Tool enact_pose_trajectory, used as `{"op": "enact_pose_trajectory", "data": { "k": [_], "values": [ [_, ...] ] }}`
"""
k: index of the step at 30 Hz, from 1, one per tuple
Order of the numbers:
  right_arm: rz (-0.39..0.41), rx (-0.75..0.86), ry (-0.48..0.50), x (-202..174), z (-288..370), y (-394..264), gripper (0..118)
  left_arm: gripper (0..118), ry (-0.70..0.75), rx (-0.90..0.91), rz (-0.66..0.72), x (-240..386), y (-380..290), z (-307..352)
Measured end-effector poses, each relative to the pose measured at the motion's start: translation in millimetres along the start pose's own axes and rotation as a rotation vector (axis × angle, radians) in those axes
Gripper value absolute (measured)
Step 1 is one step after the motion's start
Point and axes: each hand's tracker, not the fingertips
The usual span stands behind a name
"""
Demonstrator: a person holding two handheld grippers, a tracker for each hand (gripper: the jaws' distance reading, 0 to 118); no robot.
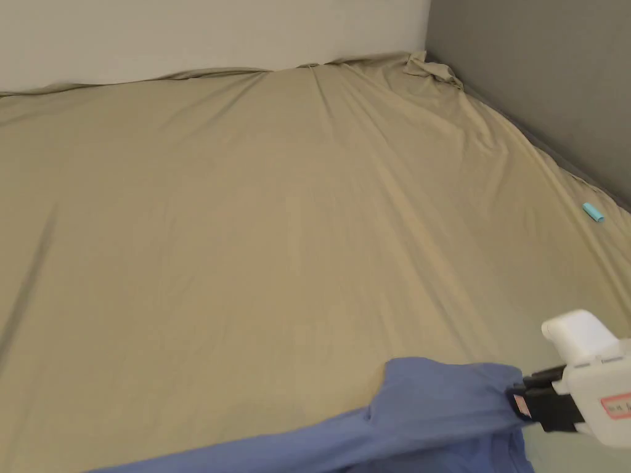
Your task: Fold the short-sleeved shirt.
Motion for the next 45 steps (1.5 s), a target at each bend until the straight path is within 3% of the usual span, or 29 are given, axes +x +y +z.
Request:
{"op": "enact_pose_trajectory", "data": {
  "k": [12, 16, 19, 20, 21, 22, 23, 24, 28, 32, 33, 34, 35, 36, 37, 40, 43, 44, 45],
  "values": [
    [-0.077, -0.143, -0.043, 17, -78, -45, 3, 5, 0.114, -0.157, -0.045, -13, -52, -67],
    [-0.075, -0.140, -0.035, 15, -84, -42, 3, 5, 0.116, -0.159, 0.001, -22, -55, -83],
    [0.002, -0.157, -0.060, 8, -85, -39, 6, 7, 0.153, -0.143, -0.032, -12, -57, -84],
    [0.007, -0.162, -0.064, 4, -80, -38, 14, 25, 0.162, -0.140, -0.029, -8, -55, -81],
    [0.015, -0.166, -0.076, 2, -76, -35, 42, 84, 0.166, -0.133, -0.008, -3, -56, -72],
    [0.036, -0.156, -0.116, -2, -66, -32, 84, 114, 0.171, -0.102, 0.026, 2, -54, -62],
    [0.046, -0.128, -0.159, -7, -53, -29, 110, 118, 0.174, -0.050, 0.024, 8, -53, -49],
    [0.046, -0.091, -0.165, -12, -40, -27, 114, 118, 0.195, 0.000, -0.008, 17, -53, -38],
    [-0.024, 0.116, -0.062, -39, 20, -5, 114, 118, 0.196, 0.149, -0.053, 30, -49, -12],
    [0.011, 0.196, -0.008, -75, 28, 12, 111, 118, 0.073, 0.088, 0.012, 48, -58, -30],
    [0.021, 0.201, 0.012, -82, 26, 13, 96, 118, 0.059, 0.020, 0.036, 52, -61, -40],
    [0.038, 0.206, 0.030, -90, 21, 14, 62, 111, 0.038, -0.014, 0.071, 52, -66, -48],
    [0.054, 0.203, 0.021, -98, 15, 14, 20, 71, 0.001, 0.001, 0.100, 50, -71, -53],
    [0.075, 0.209, -0.011, -105, 10, 14, 3, 18, -0.027, 0.007, 0.112, 49, -74, -57],
    [0.074, 0.234, -0.028, -111, 9, 11, 3, 0, -0.021, 0.004, 0.108, 53, -78, -62],
    [0.088, 0.201, 0.101, -121, 6, 14, 3, 0, -0.099, -0.018, 0.114, 40, -79, -57],
    [0.086, 0.216, 0.159, -124, 10, 17, 3, 1, -0.233, 0.044, 0.283, -4, -70, -39],
    [0.089, 0.216, 0.183, -122, 11, 17, 3, 44, -0.256, 0.056, 0.302, -22, -68, -33],
    [0.088, 0.219, 0.204, -121, 12, 18, 3, 98, -0.271, 0.061, 0.282, -36, -63, -28]
  ]
}}
